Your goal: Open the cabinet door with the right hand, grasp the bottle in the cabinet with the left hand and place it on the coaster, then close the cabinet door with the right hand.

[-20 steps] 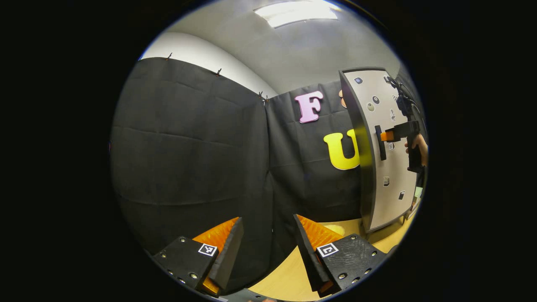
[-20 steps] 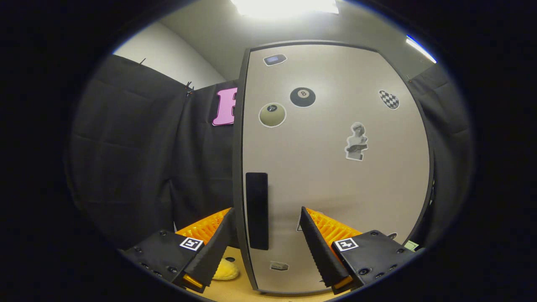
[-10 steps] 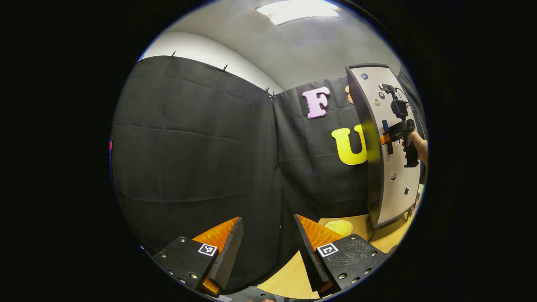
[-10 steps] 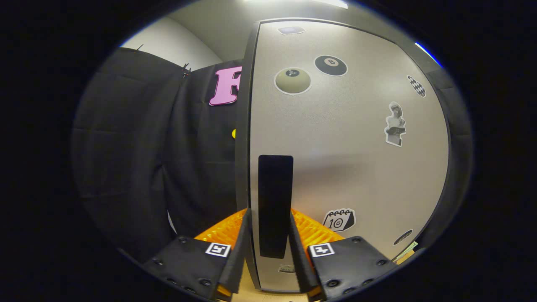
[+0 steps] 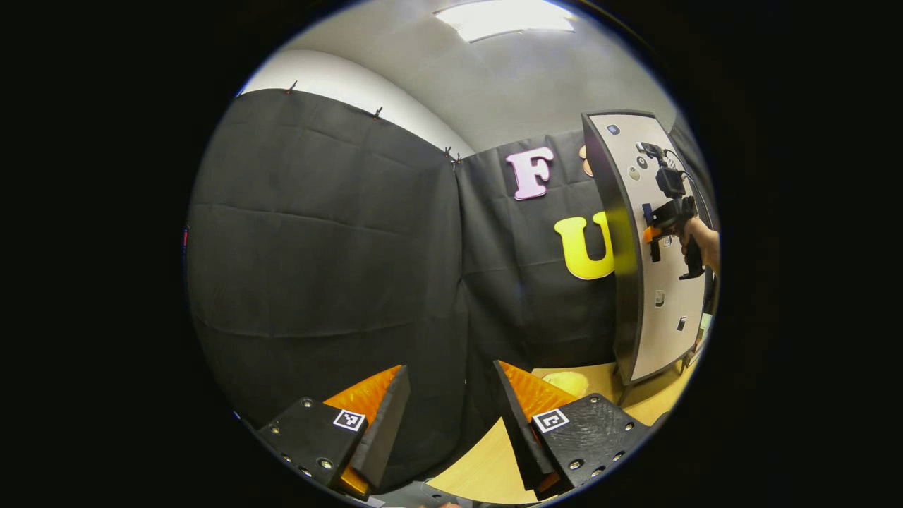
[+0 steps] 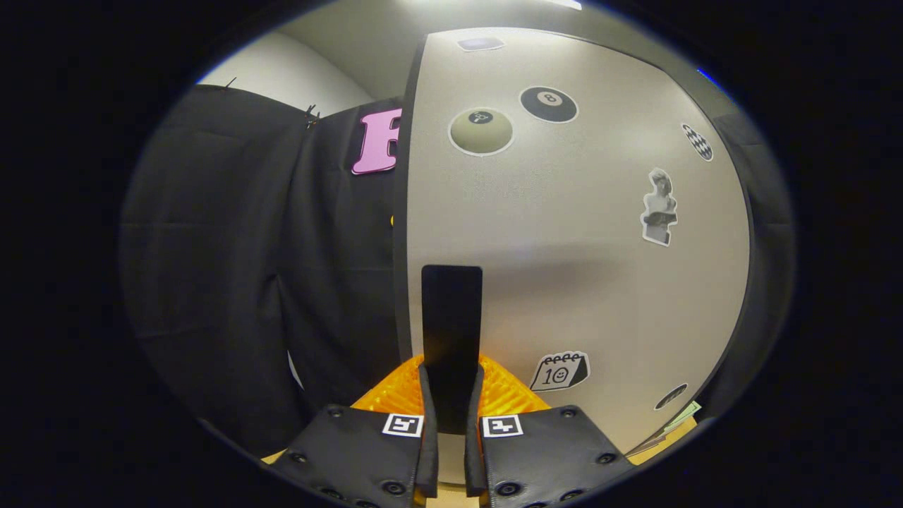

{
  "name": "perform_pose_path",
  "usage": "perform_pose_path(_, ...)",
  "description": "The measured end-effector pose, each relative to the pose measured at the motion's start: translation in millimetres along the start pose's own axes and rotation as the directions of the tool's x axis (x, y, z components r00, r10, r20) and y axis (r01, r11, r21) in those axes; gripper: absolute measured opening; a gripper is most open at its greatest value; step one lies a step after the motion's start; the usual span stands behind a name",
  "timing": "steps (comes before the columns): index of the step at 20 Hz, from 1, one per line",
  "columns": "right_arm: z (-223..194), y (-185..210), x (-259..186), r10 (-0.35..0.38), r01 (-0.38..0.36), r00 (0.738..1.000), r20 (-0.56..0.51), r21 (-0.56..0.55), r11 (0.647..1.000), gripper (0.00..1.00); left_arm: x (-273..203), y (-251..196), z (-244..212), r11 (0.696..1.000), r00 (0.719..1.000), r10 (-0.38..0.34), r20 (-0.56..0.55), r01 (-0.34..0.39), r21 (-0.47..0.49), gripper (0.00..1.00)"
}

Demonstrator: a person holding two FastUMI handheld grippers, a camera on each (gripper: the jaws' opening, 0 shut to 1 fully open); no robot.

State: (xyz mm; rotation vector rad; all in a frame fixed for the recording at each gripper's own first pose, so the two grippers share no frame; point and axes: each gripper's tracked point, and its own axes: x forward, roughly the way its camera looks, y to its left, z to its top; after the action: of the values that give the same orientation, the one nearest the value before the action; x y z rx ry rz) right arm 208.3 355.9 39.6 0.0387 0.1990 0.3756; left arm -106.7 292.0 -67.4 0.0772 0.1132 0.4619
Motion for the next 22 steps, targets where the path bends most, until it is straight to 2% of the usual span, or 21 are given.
perform_pose_path(10, -4.1, -4.5, -34.6, 0.123, -0.123, 0.992, -0.026, 0.013, 0.992, 0.17, -15.9, -26.0, 19.9, 0.988, 0.988, -0.151, 0.042, 0.151, -0.002, 0.68)
perform_pose_path(17, -5.6, -16.6, -51.9, 0.160, -0.159, 0.986, -0.039, 0.027, 0.987, 0.16, -2.5, -61.1, 28.6, 0.970, 0.968, -0.244, 0.065, 0.245, -0.004, 0.68)
perform_pose_path(22, -7.9, -25.3, -65.3, 0.166, -0.165, 0.985, -0.042, 0.032, 0.986, 0.16, 3.6, -101.8, 37.6, 0.950, 0.946, -0.311, 0.086, 0.313, -0.010, 0.68)
